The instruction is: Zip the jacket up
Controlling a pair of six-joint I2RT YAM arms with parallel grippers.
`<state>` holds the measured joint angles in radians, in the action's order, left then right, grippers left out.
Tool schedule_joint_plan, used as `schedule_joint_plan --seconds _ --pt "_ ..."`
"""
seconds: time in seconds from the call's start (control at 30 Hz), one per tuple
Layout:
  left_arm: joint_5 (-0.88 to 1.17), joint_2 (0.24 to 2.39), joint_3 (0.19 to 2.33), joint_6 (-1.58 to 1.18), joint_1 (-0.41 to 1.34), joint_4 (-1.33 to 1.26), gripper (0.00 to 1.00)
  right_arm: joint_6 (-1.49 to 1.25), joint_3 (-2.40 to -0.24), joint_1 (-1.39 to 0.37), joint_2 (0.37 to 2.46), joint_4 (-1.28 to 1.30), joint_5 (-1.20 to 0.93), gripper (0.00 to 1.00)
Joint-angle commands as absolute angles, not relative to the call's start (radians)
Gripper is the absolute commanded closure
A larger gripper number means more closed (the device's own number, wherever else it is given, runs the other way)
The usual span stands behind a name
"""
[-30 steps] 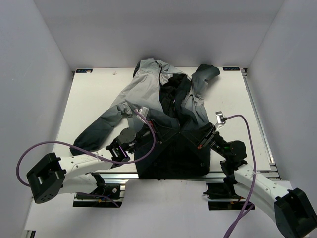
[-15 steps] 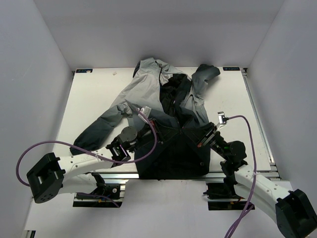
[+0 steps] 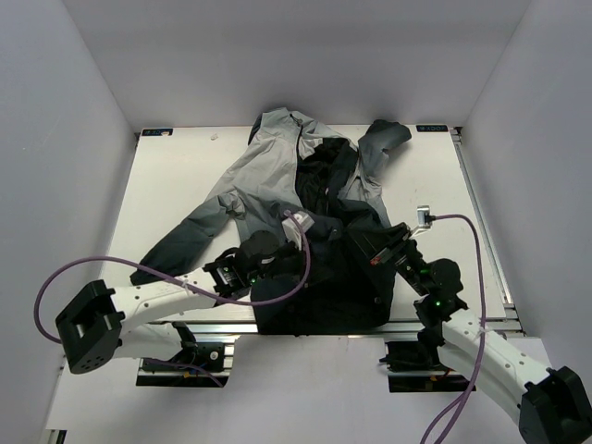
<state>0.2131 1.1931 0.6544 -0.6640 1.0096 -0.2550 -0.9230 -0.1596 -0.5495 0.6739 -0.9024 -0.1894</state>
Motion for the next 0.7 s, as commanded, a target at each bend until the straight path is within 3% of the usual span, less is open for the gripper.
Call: schedule_joint_plan --seconds 0.0,0.17,0.2,0.23,0.27,0.3,0.37,0.4,0.67 --pt "0.345 1.204 0.66 -0.609 1.023 -0.14 1.0 -0.887 -0.224 -0.543 0.626 -0.902 -0.121 1.0" --pt "0.33 1.177 0.66 -0.617 1.023 -0.14 1.0 -0.867 -0.199 -0.543 0.588 -0.821 -0.214 1.0" --pt "0.322 1.174 0.673 -0.614 1.023 -0.121 0.94 -0.868 -0.198 -0.543 0.581 -0.799 -0.225 1.0" --pt "0.324 1.166 0.679 -0.609 1.023 -0.112 0.83 -0.867 -0.196 -0.543 0.578 -0.79 -0.242 1.0" --pt "0.328 1.151 0.686 -0.603 1.023 -0.103 0.58 -0.865 -0.192 -0.543 0.571 -0.773 -0.267 1.0" --pt "0.331 1.138 0.692 -0.597 1.023 -0.089 0.41 -0.867 -0.187 -0.543 0.566 -0.762 -0.275 1.0" --pt "0.351 1.109 0.699 -0.581 1.023 -0.081 0.21 -0.864 -0.179 -0.543 0.558 -0.753 -0.291 1.0" --pt "0.351 1.08 0.701 -0.577 1.023 -0.075 0.05 -0.864 -0.176 -0.543 0.551 -0.75 -0.296 1.0" --pt "0.19 1.043 0.759 -0.604 1.008 -0.005 0.02 -0.851 -0.167 -0.543 0.526 -0.719 -0.328 1.0"
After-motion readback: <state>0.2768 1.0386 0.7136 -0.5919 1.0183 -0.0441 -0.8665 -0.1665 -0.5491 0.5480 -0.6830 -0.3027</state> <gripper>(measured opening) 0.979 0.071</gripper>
